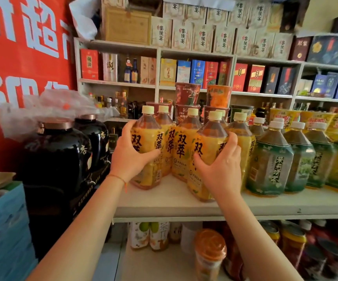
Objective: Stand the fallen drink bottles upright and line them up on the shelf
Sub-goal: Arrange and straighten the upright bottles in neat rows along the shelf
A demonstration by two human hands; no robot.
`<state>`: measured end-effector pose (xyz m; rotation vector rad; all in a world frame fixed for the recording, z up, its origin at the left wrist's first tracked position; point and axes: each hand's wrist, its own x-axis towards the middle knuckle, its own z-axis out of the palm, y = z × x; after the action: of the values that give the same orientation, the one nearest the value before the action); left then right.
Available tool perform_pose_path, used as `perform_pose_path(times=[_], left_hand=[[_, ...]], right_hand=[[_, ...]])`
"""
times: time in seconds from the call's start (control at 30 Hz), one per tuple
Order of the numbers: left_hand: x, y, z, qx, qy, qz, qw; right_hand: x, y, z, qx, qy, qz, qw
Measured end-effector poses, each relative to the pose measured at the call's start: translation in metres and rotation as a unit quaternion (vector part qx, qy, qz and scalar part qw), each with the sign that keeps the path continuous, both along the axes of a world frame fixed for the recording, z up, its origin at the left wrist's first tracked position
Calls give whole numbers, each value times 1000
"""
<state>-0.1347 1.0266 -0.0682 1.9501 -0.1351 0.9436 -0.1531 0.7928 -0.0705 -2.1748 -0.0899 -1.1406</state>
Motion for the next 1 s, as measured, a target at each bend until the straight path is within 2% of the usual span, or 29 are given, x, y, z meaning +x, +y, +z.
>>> perform_pose_path(times=[0.07,0.13,0.2,0.27,0.37,0.47,0.57,0.67,0.87,1.0], left_hand=[[0,-1,0,-3,-5,-1,1000],[-1,-3,0,-1,-14,3,1000],[-2,-4,0,8,-23,30,999],[-4,-3,2,15,-20,65,998],[-11,8,2,11,-12,88,996],[-20,21,1,3,-11,67,998],[-21,30,0,4,-18,43,999],[-16,33,-2,-3,-14,27,1000],[-12,39,-5,10,-16,18,1000],[-12,38,-3,10,-10,24,1000]], right_hand=[[-4,3,1,-31,-12,-45,998],[-12,12,2,-92,-90,-94,987],[-20,28,2,-146,-212,-48,965],[-19,47,4,-187,-243,62,950],[-7,70,17,-178,-84,168,966],[26,84,38,-144,71,150,976],[54,95,60,-64,168,205,962],[74,103,67,-53,213,207,954],[92,105,83,-92,238,117,960],[91,109,87,-115,213,91,966]])
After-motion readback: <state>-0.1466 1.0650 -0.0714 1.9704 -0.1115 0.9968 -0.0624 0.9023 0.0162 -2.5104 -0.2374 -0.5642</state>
